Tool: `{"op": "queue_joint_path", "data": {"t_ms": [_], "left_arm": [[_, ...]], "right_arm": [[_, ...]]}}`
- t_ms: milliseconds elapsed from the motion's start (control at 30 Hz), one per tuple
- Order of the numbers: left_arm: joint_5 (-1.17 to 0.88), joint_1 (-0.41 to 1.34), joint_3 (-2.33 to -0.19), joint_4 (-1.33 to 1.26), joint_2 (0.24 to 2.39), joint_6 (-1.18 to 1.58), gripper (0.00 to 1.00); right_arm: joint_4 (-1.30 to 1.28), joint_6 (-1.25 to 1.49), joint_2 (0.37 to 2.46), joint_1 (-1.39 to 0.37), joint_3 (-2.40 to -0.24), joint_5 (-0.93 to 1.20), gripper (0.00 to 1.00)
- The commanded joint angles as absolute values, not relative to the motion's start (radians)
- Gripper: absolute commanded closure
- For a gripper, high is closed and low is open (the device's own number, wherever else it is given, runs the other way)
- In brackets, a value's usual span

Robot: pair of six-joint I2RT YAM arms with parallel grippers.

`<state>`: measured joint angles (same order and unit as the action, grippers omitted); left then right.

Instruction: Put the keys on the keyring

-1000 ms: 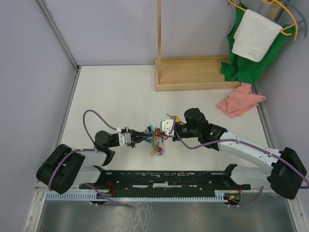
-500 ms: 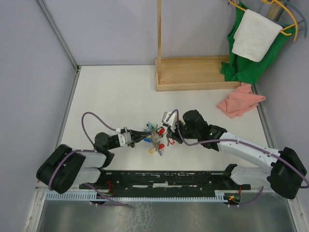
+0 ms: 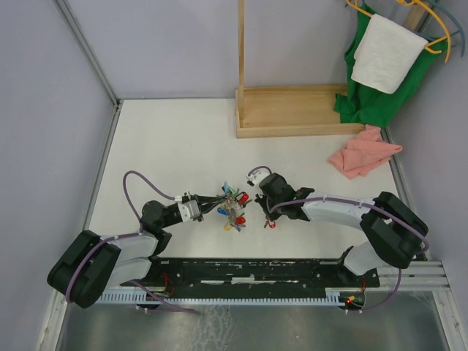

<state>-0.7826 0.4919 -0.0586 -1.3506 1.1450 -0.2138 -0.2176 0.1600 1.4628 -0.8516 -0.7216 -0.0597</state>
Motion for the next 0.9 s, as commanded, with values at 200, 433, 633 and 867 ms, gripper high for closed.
{"op": "queue_joint_path", "data": {"t_ms": [200, 433, 633, 867], "left_arm": [[-0.746, 0.489, -0.051, -1.397, 1.143, -0.266, 0.97], [-0.746, 0.49, -0.052, -1.393, 1.141, -0.262, 0.97], [-0.746, 0.49, -0.054, -1.389, 1.14, -0.258, 0.97], [-0.747, 0.49, -0.055, -1.385, 1.14, -0.256, 0.97]], "right_arm": [[-0.213, 0.297, 1.571, -0.861, -0.803, -0.194, 0.88], [-0.319, 0.325, 1.51, -0.861, -0.851, -0.164, 0.68], [-0.357, 0.389, 1.459, -0.861, -0.845, -0.172, 0.62], [-0.28, 0.42, 1.467, -0.873, -0.795, -0.18, 0.7]]}}
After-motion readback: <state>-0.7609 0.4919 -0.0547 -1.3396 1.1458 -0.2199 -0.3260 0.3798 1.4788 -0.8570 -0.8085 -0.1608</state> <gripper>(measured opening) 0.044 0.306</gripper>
